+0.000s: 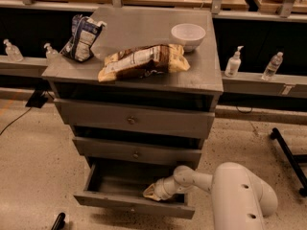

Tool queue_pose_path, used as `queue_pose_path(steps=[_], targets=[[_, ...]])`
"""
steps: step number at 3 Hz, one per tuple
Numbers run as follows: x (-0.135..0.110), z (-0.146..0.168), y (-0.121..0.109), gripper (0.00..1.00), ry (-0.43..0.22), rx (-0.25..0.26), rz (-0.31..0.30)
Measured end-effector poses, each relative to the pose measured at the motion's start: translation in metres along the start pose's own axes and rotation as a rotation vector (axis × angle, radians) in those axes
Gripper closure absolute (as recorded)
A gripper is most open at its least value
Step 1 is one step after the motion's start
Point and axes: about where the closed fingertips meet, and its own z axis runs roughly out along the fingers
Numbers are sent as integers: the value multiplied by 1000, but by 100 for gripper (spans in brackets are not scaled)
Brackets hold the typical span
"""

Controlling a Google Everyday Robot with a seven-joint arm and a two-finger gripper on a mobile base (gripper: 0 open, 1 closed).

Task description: Open bottom drawer

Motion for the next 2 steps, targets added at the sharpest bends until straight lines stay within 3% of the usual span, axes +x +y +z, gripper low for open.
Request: queue_pose_path(steps=[2], targets=[[0,0,0,36,0,0,0]])
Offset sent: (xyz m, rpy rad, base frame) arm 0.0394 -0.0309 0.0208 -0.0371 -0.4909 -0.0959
